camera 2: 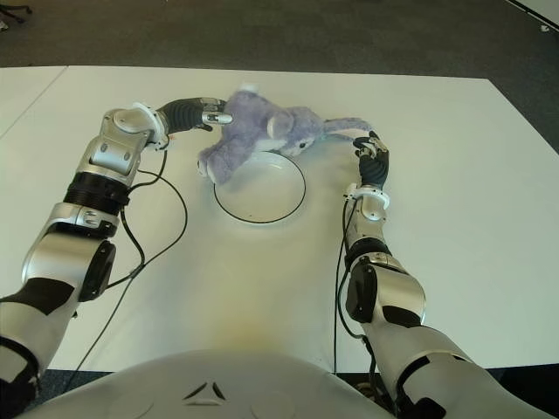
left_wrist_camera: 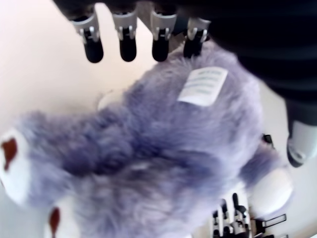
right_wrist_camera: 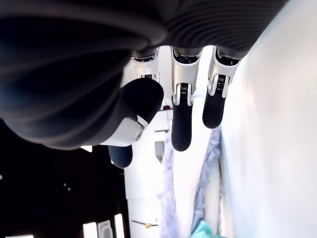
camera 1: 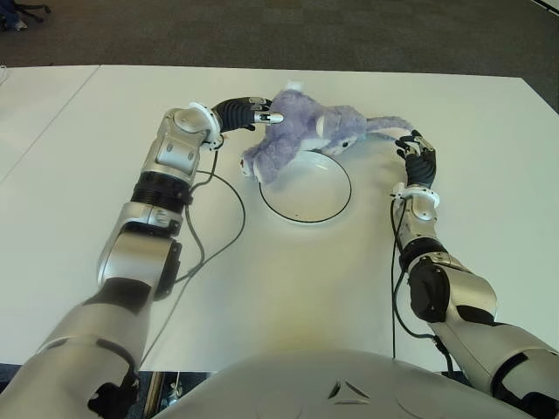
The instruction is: Put the doll into the plate.
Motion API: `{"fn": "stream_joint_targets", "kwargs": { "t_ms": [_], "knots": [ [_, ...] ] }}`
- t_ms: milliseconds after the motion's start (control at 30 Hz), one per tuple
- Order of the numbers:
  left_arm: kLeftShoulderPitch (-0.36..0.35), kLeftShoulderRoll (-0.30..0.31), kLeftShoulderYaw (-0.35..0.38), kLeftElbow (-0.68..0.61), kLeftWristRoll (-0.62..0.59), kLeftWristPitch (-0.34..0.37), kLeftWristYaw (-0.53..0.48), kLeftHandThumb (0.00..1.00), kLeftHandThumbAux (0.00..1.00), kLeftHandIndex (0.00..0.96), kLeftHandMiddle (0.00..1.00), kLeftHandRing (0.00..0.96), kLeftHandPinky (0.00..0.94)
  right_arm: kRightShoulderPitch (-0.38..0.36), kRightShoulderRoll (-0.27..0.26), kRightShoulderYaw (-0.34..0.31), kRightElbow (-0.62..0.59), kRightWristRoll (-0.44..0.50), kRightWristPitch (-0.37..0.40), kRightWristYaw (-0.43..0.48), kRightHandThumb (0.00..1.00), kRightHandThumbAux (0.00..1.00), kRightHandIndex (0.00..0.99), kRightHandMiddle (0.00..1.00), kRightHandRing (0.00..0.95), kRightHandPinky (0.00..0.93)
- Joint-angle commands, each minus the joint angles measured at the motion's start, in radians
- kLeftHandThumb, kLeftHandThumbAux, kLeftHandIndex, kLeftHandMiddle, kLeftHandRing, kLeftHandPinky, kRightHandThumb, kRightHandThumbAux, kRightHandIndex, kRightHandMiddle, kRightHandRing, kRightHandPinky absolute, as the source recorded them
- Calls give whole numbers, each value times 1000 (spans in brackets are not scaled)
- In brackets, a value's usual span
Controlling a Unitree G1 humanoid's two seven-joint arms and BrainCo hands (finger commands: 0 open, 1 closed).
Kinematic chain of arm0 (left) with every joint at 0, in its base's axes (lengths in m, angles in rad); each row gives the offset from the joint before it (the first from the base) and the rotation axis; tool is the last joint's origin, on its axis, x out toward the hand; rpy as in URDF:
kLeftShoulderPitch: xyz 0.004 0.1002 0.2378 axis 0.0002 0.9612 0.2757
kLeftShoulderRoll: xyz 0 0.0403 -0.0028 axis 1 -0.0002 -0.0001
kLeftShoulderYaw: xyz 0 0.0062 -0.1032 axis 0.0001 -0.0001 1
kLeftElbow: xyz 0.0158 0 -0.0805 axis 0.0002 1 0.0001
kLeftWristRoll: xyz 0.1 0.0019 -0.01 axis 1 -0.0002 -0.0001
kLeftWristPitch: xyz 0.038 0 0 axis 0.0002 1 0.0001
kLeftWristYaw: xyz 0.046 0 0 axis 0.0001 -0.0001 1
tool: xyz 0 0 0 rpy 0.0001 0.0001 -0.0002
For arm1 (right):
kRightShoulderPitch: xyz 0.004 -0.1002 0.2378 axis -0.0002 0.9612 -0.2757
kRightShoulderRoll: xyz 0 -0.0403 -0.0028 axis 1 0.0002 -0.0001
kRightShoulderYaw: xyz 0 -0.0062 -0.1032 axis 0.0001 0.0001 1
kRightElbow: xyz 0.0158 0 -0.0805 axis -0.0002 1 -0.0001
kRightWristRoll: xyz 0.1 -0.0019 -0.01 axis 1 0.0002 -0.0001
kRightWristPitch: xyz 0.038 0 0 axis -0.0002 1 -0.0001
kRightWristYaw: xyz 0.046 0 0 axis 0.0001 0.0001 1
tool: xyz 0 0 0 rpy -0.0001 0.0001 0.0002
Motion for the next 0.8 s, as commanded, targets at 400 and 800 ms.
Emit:
{"fn": "stream_joint_targets", "kwargs": {
  "t_ms": [400, 800],
  "knots": [
    [84, -41, 19, -59, -48, 94, 66, 0, 509, 0, 0, 0, 0, 216, 99, 10, 134, -8, 87, -19, 1000, 702, 428, 108, 291, 420],
    [118, -102, -33, -146, -12, 168, 117, 44, 492, 0, 0, 0, 3, 211, 97, 23, 135, -19, 90, -30, 1000, 703, 426, 118, 297, 419]
  ]
}}
